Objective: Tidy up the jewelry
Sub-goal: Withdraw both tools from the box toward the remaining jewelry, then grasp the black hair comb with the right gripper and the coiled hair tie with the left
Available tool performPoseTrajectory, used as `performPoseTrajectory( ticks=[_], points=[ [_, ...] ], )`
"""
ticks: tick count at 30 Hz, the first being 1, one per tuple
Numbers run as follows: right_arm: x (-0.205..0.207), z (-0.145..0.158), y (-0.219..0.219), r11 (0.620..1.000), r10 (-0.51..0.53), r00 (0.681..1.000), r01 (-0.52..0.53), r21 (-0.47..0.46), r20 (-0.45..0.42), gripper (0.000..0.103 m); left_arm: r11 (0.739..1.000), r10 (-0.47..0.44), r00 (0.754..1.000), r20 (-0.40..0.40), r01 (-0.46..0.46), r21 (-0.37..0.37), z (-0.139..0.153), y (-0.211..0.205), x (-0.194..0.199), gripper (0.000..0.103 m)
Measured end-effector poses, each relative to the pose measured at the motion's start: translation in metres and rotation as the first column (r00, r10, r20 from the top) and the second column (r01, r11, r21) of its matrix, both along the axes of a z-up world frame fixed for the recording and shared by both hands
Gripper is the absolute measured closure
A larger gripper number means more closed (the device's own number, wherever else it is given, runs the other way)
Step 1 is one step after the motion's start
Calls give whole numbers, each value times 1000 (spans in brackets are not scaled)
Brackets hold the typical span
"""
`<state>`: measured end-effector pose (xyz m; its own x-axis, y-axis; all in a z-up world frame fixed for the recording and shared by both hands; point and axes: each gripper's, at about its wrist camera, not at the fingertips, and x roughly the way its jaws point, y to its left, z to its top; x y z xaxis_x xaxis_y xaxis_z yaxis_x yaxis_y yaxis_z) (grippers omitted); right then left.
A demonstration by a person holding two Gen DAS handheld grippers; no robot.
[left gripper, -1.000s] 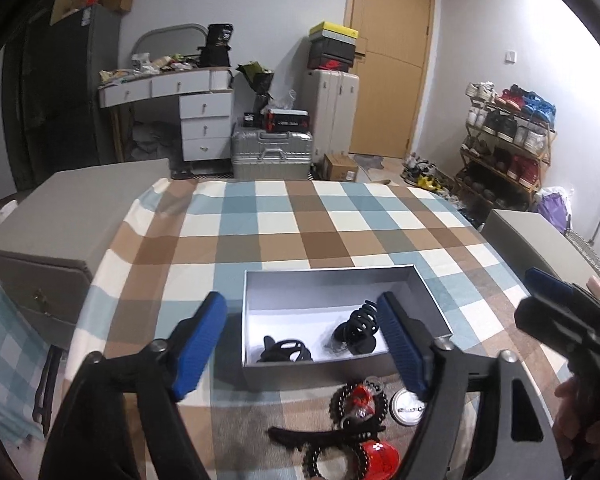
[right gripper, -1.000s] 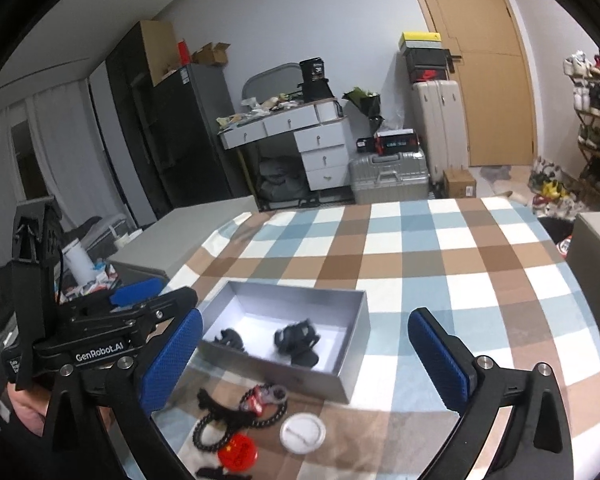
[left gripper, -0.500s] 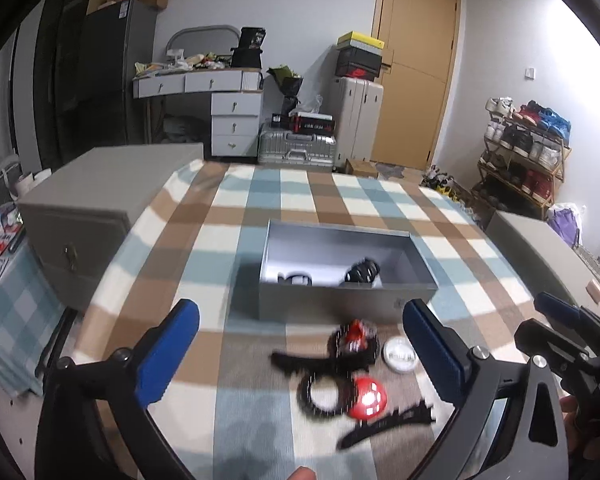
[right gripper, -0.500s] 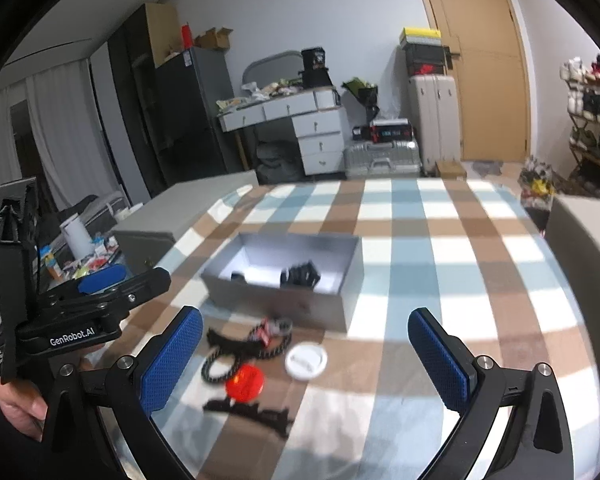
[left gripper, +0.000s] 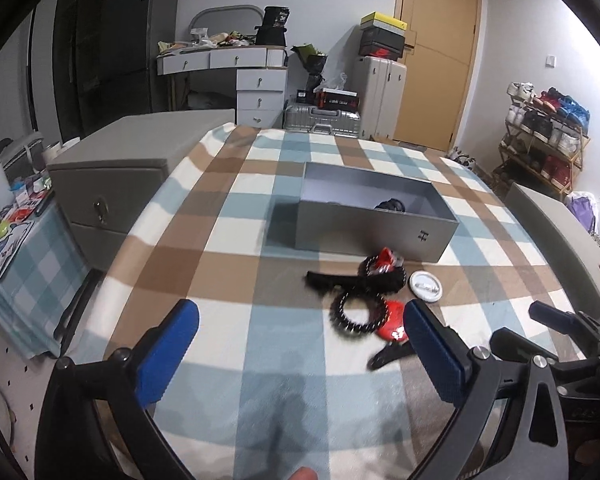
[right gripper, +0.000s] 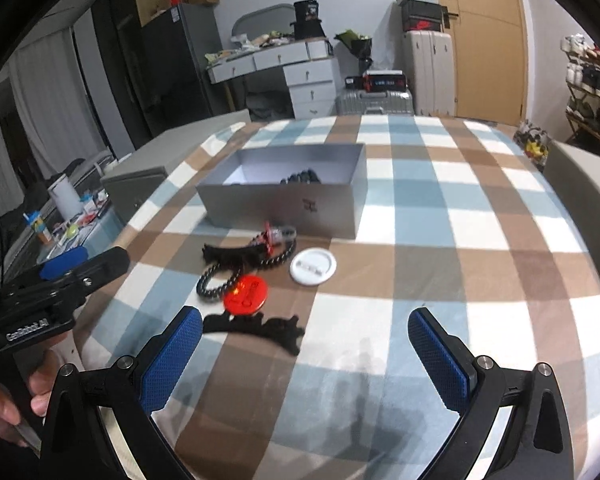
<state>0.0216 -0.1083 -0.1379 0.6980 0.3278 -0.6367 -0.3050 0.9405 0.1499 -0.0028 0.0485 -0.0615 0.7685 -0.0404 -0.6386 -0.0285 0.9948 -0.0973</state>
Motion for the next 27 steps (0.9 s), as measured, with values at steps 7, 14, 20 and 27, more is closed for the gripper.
performPoseTrajectory(
  ticks=[7,14,20,27],
  points=[
    [4,-14,16,1000,16,999,-15,12,-36,0,1000,11,1000,-16,-11,8,-5,12,-7,3],
    [10,-27,39,998,47,996,-49,-27,-71,0,1000,12,999,-34,-13,-22,-12,25,-5,3],
    [21,-39,57,997,58,991,-63,-39,-123,0,999,11,999,-44,-12,-32,-16,32,-6,3],
    [29,-46,75,991,28,994,-42,-130,-103,0,999,4,998,-57,-7,-47,-21,37,-5,3]
  ],
)
